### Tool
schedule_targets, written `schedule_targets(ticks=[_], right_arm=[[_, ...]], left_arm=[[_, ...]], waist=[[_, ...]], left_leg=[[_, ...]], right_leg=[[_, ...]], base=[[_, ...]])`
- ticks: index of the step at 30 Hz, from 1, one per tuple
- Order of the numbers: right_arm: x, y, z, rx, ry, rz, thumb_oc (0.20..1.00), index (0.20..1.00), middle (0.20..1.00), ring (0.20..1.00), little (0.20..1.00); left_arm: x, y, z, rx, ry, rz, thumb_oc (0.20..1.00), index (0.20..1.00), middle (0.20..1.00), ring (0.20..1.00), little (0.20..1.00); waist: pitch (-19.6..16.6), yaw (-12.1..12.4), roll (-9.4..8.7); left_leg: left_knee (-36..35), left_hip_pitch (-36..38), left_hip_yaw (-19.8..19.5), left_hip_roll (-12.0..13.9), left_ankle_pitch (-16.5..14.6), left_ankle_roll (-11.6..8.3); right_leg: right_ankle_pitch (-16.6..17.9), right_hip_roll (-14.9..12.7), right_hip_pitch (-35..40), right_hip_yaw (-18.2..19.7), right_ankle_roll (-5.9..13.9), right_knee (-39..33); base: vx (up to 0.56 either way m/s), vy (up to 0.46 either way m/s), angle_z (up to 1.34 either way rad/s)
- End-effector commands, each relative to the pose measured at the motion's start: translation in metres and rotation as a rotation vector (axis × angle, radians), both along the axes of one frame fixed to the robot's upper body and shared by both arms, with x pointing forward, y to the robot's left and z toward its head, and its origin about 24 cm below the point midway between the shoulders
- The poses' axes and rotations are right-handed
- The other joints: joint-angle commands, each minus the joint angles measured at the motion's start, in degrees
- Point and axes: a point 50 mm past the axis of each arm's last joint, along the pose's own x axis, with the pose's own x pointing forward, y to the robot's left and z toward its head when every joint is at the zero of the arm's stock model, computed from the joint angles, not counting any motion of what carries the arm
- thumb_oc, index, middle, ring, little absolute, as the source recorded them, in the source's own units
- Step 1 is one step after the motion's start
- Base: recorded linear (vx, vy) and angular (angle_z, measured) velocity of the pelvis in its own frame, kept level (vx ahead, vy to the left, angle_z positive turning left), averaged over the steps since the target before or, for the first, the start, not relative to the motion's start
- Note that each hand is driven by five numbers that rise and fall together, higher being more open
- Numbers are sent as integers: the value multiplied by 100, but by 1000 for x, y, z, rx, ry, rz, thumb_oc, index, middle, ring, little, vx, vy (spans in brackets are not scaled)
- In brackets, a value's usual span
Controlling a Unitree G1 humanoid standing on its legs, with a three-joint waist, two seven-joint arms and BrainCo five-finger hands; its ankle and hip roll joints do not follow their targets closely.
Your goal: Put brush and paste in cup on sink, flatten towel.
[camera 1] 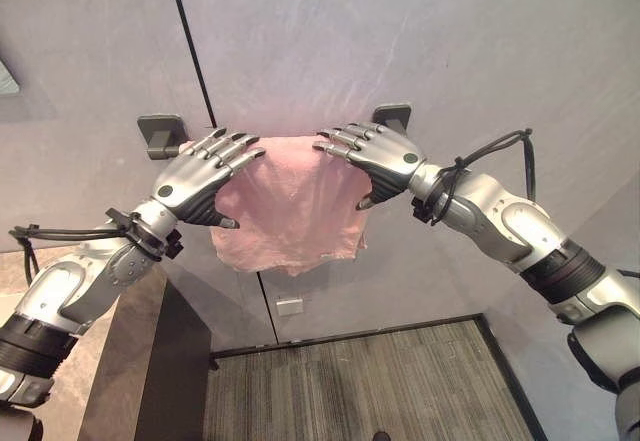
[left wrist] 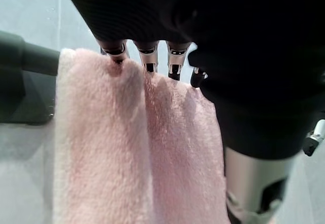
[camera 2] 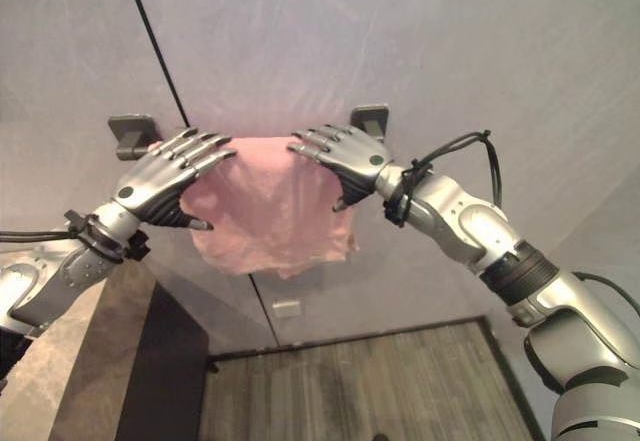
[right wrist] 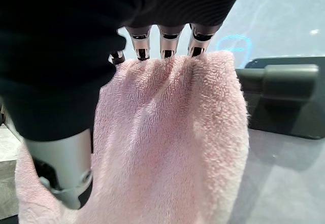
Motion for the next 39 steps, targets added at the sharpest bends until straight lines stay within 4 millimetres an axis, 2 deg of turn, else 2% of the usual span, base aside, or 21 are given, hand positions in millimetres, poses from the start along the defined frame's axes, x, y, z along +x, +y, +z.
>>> schedule_targets(ticks=[1, 3, 5, 8, 12, 13, 15, 16, 17, 20, 23, 24, 25, 26, 27, 28, 29, 31, 33, 39], right_arm=[[9, -41, -26, -85, 104, -169, 1000, 1000, 1000, 1000, 1000], [11, -45, -29, -59, 116, -194, 1000, 1000, 1000, 1000, 1000], [13, -48, -33, -33, 131, -225, 1000, 1000, 1000, 1000, 1000], [15, -49, -34, -21, 134, -238, 1000, 1000, 1000, 1000, 1000], [20, -48, -39, 1, 147, -266, 1000, 1000, 1000, 1000, 1000], [23, -46, -41, 13, 154, -274, 1000, 1000, 1000, 1000, 1000], [24, -46, -43, 19, 156, -280, 1000, 1000, 1000, 1000, 1000], [27, -44, -45, 62, 171, -287, 1000, 1000, 1000, 1000, 1000], [27, -44, -45, 62, 171, -287, 1000, 1000, 1000, 1000, 1000], [28, -41, -49, 297, 232, -289, 1000, 1000, 1000, 1000, 1000], [26, -36, -53, 651, 290, -267, 1000, 1000, 1000, 1000, 1000], [23, -31, -47, 795, 287, -218, 1000, 1000, 1000, 1000, 1000], [22, -29, -43, 887, 279, -201, 1000, 1000, 1000, 1000, 1000], [22, -30, -43, 889, 279, -201, 1000, 1000, 1000, 1000, 1000], [20, -25, -40, 1003, 277, -167, 1000, 1000, 1000, 1000, 1000], [20, -25, -40, 1005, 277, -167, 1000, 1000, 1000, 1000, 1000], [19, -18, -31, 1139, 270, -112, 1000, 1000, 1000, 1000, 1000], [18, -15, -29, 1165, 275, -96, 1000, 1000, 1000, 1000, 1000], [16, -8, -23, 1272, 287, -52, 1000, 1000, 1000, 1000, 1000], [11, 3, -5, 1377, 262, 45, 1000, 1000, 1000, 1000, 1000]], left_arm=[[-7, 54, -37, -49, 197, 250, 1000, 1000, 1000, 1000, 1000], [-9, 60, -43, -190, 193, 303, 1000, 1000, 1000, 1000, 1000], [-12, 71, -63, -345, 216, 394, 1000, 1000, 1000, 1000, 1000], [-11, 71, -73, -447, 219, 425, 1000, 1000, 1000, 1000, 1000], [-11, 63, -92, -735, 245, 438, 1000, 1000, 1000, 1000, 1000], [-10, 59, -98, -887, 243, 434, 1000, 1000, 1000, 1000, 1000], [-9, 57, -100, -944, 239, 426, 1000, 1000, 1000, 1000, 1000], [-6, 50, -103, -1032, 250, 403, 1000, 1000, 1000, 1000, 1000], [-6, 50, -103, -1032, 250, 403, 1000, 1000, 1000, 1000, 1000], [-2, 41, -107, -1137, 254, 368, 1000, 1000, 1000, 1000, 1000], [2, 35, -102, -1195, 214, 338, 1000, 1000, 1000, 1000, 1000], [4, 32, -99, -1218, 193, 317, 1000, 1000, 1000, 1000, 1000], [6, 30, -96, -1232, 170, 306, 1000, 1000, 1000, 1000, 1000], [6, 29, -96, -1231, 170, 306, 1000, 1000, 1000, 1000, 1000], [10, 25, -90, -1258, 137, 278, 1000, 1000, 1000, 1000, 1000], [10, 25, -90, -1257, 137, 277, 1000, 1000, 1000, 1000, 1000], [16, 18, -80, -1290, 89, 240, 1000, 1000, 1000, 1000, 1000], [18, 16, -76, -1299, 76, 222, 1000, 1000, 1000, 1000, 1000], [23, 9, -64, -1349, 28, 172, 1000, 1000, 1000, 1000, 1000], [28, -4, -31, -1453, -94, 31, 1000, 1000, 1000, 1000, 1000]], waist=[[35, 137, -246], [29, 142, -243], [22, 151, -257], [25, 158, -251], [25, 180, -286], [25, 176, -290], [24, 169, -287], [25, 166, -287], [25, 166, -287], [28, 150, -274], [33, 148, -252], [30, 151, -250], [25, 152, -243], [25, 157, -250], [27, 153, -241], [28, 158, -247], [10, 151, -231], [7, 151, -229], [-15, 144, -219], [-59, 144, -218]], left_leg=[[46, 292, 189, 49, -209, -11], [46, 282, 191, 63, -201, -18], [46, 275, 197, 84, -197, -31], [46, 277, 200, 93, -198, -36], [46, 251, 195, 115, -174, -45], [46, 238, 193, 125, -167, -49], [46, 227, 189, 129, -162, -52], [46, 205, 186, 136, -152, -54], [46, 203, 184, 136, -151, -54], [46, 147, 157, 137, -127, -52], [46, 100, 157, 121, -118, -33], [46, 87, 156, 113, -120, -25], [46, 81, 156, 107, -119, -20], [46, 82, 156, 106, -120, -19], [46, 75, 162, 99, -123, -12], [46, 76, 164, 97, -123, -11], [46, 68, 171, 88, -131, -7], [46, 68, 177, 80, -132, -4], [46, 69, 194, 69, -134, -3], [46, 88, 226, 50, -151, 2]], right_leg=[[-270, -280, 203, 124, 345, 260], [-266, -266, 211, 108, 328, 237], [-264, -248, 235, 77, 306, 190], [-258, -229, 250, 70, 298, 163], [-237, -204, 263, 56, 272, 109], [-219, -195, 265, 49, 264, 79], [-211, -191, 264, 46, 261, 70], [-204, -190, 261, 37, 252, 55], [-204, -190, 260, 36, 251, 55], [-177, -194, 233, 35, 240, 46], [-153, -205, 199, 39, 242, 36], [-132, -217, 183, 36, 245, 33], [-124, -226, 179, 40, 250, 31], [-124, -227, 180, 40, 251, 31], [-109, -242, 171, 40, 258, 23], [-109, -244, 170, 42, 259, 23], [-87, -265, 158, 53, 265, 4], [-81, -271, 154, 61, 266, 1], [-66, -286, 145, 75, 276, 1], [-49, -321, 121, 128, 290, 1]], base=[[0, 0, 0], [0, 0, 0], [0, 0, 0], [0, 0, 0], [0, 0, 0], [0, 0, 0], [0, 0, 0], [0, 0, 0], [0, 0, 0], [0, 0, 0], [0, 0, 0], [0, 0, 0], [0, 0, 0], [-16, 11, 4], [0, 0, 0], [0, 0, 0], [0, 0, 0], [0, 0, 0], [0, 0, 0], [0, 0, 0]])
